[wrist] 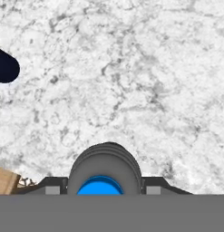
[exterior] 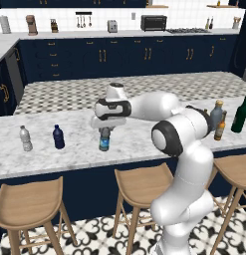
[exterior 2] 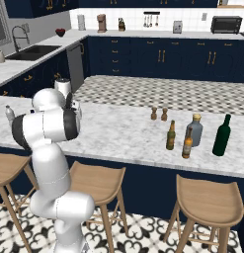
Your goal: Move the plastic bottles in the middle to the plastics group, and the glass bottles in the middle to the glass group.
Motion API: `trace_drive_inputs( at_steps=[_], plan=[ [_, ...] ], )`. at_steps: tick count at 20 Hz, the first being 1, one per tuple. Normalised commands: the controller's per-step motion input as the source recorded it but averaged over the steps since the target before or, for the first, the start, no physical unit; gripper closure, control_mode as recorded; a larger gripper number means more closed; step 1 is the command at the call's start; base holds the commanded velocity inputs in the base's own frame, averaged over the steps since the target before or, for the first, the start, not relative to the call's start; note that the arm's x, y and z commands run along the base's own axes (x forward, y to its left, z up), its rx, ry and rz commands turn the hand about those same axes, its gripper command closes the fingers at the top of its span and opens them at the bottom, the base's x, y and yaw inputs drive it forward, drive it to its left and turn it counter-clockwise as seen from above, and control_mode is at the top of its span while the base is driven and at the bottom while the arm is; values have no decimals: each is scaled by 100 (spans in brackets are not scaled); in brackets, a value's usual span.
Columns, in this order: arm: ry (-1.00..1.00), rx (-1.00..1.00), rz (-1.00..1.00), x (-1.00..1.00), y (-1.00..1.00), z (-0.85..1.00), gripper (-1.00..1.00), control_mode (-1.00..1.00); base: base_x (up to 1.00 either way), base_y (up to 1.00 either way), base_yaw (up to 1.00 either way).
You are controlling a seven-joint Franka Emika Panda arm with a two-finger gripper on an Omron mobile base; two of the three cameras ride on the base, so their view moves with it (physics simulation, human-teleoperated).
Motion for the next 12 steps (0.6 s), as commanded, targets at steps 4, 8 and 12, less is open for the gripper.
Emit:
trace_drive_inputs(
  at_steps=[4,8,12],
  plan=[
    [0,0,0,0,91,0,100,-100,0,0,0],
    [0,0,0,11,80,-3,100,-100,0,0,0],
    [-1,0,0,32,51,-4,100,-100,0,0,0]
  ],
)
